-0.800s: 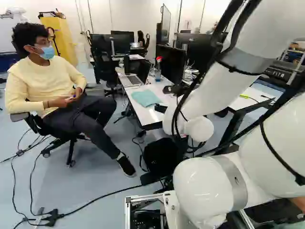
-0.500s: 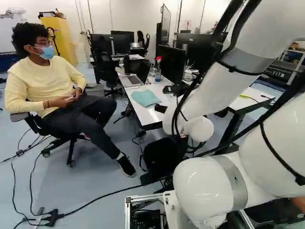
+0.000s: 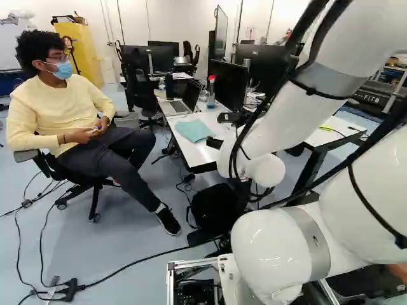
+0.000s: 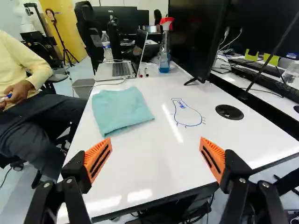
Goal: Clean the table with the green towel
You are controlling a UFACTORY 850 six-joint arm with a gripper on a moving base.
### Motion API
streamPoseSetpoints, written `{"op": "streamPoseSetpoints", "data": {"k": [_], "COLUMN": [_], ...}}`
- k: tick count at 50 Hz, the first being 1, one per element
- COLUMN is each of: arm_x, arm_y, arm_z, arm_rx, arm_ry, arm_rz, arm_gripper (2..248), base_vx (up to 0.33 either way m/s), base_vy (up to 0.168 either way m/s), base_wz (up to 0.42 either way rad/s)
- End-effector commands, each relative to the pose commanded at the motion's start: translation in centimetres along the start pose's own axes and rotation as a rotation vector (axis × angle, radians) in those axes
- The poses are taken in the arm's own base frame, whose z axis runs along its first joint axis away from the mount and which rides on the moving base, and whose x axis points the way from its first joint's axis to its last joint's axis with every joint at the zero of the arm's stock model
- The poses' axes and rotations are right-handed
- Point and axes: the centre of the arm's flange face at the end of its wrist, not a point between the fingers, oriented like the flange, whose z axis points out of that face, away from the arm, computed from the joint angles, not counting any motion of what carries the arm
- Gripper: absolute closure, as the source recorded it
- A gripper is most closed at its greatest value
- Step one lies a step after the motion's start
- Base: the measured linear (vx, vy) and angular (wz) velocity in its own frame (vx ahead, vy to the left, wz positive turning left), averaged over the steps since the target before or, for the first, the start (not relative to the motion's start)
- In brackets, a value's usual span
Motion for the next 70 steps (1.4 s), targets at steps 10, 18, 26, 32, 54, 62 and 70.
{"op": "streamPoseSetpoints", "data": {"k": [10, 18, 26, 32, 54, 62, 70], "arm_x": [1.4, 2.7, 4.0, 4.9, 7.7, 8.0, 8.2], "arm_y": [0.0, -0.1, -0.3, -0.5, -1.6, -2.1, -2.6], "arm_z": [1.0, 2.0, 3.1, 3.9, 6.9, 8.1, 9.4], "arm_rx": [0.0, 0.003, 0.009, 0.015, 0.043, 0.054, 0.064], "arm_ry": [0.023, 0.04, 0.058, 0.071, 0.081, 0.056, 0.03], "arm_rz": [0.0, -0.001, -0.003, -0.004, -0.012, -0.015, -0.019], "arm_gripper": [3, 3, 3, 3, 3, 3, 3], "base_vx": [0.0, 0.0, 0.0, 0.0, 0.0, 0.0, 0.0], "base_vy": [0.0, 0.0, 0.0, 0.0, 0.0, 0.0, 0.0], "base_wz": [0.0, 0.0, 0.0, 0.0, 0.0, 0.0, 0.0]}}
